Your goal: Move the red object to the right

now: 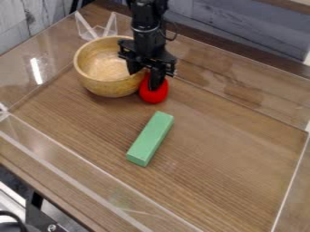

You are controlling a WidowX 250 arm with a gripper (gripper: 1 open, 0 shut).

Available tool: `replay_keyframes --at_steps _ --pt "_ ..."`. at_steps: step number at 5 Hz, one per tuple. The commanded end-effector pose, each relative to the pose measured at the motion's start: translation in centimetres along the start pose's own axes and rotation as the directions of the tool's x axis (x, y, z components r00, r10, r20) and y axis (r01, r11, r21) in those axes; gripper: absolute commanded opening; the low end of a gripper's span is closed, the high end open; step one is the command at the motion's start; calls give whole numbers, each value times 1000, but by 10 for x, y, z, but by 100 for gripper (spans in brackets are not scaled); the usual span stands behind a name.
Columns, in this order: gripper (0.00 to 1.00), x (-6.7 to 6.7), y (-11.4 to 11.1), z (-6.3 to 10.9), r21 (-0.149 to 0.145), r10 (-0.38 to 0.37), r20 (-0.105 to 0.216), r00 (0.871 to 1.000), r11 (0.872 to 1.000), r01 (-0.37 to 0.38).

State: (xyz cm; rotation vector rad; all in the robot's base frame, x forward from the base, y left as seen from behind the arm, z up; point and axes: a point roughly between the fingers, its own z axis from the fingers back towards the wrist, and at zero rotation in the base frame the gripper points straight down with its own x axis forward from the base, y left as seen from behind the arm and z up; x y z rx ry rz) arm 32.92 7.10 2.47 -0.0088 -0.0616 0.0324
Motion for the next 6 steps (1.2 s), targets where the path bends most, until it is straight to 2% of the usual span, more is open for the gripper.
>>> replay_keyframes --at_steps 1,2,3,5,6 --pt "0 -18 4 11 -12 -2 -33 999 1000 2" --pt "0 -29 5 27 -21 -17 -50 999 1000 16" --pt "0 -22 12 11 -18 66 -66 996 998 -67" --pt "0 -13 -1 65 -31 -21 27 999 999 22" --pt "0 -21 -19 88 -27 -37 91 995 999 39"
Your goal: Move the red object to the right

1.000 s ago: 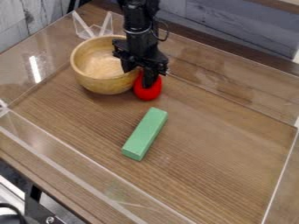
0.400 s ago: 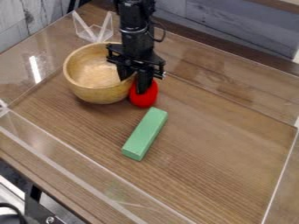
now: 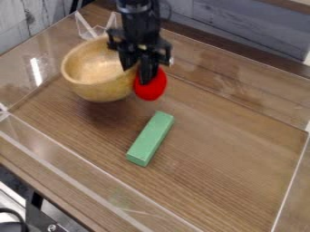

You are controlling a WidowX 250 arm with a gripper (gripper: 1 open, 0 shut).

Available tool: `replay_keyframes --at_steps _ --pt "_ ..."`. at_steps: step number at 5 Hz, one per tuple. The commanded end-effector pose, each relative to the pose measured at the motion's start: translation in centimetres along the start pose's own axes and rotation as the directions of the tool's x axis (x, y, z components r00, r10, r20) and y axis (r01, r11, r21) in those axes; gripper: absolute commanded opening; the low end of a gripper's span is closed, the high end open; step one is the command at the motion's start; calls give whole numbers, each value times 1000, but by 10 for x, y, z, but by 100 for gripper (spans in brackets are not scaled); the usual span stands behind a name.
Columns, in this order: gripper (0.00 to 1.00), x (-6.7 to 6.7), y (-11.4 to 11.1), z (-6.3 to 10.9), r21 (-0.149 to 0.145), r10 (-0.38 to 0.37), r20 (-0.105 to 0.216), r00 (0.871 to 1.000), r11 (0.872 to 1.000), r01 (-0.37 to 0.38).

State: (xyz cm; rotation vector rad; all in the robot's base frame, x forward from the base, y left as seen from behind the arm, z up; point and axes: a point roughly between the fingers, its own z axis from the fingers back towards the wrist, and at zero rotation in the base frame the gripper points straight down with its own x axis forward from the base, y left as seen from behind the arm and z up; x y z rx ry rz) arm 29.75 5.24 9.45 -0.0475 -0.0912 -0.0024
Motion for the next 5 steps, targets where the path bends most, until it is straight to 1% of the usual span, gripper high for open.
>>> replay_keyframes --at_steps 1,2,3,4,5 --pt "0 -2 -33 28 10 -41 99 994 999 40" --pt "0 -1 -81 28 2 -82 101 992 997 82" --pt "0 0 -120 24 3 -95 93 991 995 96" --pt "0 -12 -124 11 8 -133 87 987 991 132" --pt "0 -24 -136 0 6 -167 90 982 986 167"
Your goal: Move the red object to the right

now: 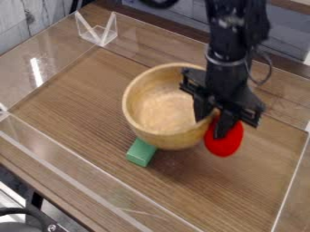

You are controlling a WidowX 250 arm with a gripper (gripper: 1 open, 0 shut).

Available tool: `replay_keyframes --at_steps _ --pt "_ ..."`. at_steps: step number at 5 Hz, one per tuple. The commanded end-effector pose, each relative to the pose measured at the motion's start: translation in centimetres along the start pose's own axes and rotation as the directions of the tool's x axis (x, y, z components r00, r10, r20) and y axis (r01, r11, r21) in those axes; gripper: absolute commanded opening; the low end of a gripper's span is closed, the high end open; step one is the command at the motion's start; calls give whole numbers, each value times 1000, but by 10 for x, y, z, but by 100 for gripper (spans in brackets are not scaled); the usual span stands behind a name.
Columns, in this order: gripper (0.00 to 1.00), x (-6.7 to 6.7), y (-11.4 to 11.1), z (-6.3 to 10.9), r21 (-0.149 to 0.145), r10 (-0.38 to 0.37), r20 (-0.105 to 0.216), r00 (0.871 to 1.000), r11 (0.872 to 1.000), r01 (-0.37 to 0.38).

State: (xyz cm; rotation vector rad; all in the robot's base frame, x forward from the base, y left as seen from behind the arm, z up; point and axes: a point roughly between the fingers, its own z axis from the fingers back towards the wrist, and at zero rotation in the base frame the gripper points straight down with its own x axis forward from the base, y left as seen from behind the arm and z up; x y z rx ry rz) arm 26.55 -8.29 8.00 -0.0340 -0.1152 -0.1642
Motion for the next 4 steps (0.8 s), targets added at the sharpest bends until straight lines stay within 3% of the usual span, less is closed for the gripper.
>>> replay_keyframes --at_steps 1,2,4 --pt "0 3 -19 10 -2 10 74 997 1000 -10" --pt "0 -3 -32 -1 -7 1 73 997 1000 -1" --pt "0 -8 -8 15 -10 9 65 998 1000 -8"
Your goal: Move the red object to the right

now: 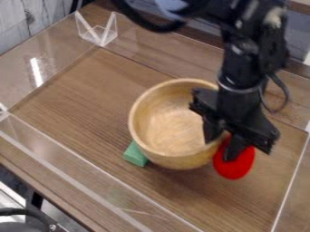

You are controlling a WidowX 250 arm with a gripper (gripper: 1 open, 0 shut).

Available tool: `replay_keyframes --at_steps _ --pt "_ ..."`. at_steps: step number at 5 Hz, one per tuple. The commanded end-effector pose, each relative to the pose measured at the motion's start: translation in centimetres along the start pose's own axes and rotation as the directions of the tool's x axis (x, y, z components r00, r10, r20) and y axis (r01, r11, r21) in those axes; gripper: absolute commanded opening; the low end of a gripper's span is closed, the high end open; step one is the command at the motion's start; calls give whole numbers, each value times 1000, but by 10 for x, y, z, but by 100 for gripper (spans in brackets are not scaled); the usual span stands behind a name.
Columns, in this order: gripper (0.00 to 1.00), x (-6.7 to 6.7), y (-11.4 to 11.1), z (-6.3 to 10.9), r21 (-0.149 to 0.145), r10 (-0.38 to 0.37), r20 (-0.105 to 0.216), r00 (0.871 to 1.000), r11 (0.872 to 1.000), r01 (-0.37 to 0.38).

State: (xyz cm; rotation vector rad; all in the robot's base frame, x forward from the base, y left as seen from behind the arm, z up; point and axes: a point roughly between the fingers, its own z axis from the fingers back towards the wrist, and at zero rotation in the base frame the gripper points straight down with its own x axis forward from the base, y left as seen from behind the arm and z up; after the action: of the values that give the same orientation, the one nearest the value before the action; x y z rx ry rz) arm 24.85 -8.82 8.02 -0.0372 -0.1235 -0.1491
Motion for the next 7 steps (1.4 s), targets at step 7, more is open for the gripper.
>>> replay_keyframes --at_steps 7 --pt "0 7 -28 -11 -9 -99 63 993 995 100"
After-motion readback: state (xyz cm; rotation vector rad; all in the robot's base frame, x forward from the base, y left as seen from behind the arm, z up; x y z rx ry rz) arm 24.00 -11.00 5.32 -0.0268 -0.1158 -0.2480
